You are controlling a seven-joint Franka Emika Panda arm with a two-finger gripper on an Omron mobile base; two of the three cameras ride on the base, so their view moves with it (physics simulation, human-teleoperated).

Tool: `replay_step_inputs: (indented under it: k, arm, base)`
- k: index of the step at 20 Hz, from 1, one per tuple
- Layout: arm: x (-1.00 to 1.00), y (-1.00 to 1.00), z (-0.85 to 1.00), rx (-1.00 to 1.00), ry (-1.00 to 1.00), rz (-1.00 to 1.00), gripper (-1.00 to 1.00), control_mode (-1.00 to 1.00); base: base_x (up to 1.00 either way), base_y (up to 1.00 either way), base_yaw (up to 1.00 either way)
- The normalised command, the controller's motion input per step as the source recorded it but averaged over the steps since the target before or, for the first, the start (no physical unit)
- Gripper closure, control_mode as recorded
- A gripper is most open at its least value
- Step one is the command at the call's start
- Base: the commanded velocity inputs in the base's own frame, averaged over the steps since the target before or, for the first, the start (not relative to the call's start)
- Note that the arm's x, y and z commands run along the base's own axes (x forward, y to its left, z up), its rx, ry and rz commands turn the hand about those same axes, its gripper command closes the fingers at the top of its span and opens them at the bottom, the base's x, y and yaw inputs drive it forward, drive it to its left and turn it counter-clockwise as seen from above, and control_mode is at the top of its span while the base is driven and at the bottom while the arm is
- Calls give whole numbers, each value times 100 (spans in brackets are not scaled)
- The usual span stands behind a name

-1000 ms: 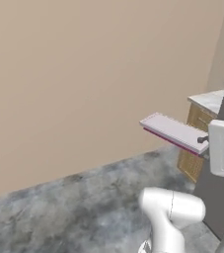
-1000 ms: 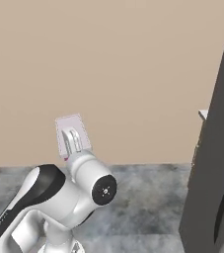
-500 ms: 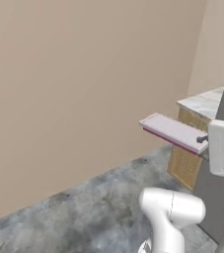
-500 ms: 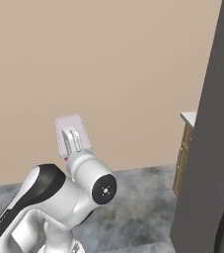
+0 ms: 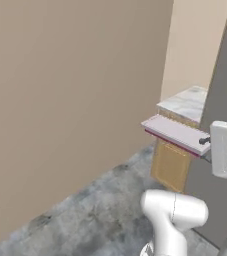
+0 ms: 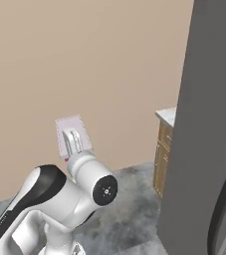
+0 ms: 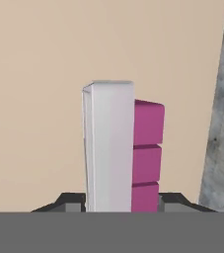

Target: The ice cube tray has been filled with water. Take the tray and place it in the freezer to make ice. Close the freezer door after placing the tray.

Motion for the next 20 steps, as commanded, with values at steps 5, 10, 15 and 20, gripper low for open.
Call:
replay_step_inputs:
  k: [5, 10, 15, 20]
  arm:
    - [0, 0, 0, 0, 0, 0, 100, 100]
    - [0, 0, 0, 0, 0, 0, 100, 100]
    - [0, 0, 0, 0, 0, 0, 100, 100]
    - [0, 0, 0, 0, 0, 0, 100, 100]
  base:
    - [49, 0, -41]
    - [39, 0, -41]
    - [21, -2, -40]
    - [10, -10, -42]
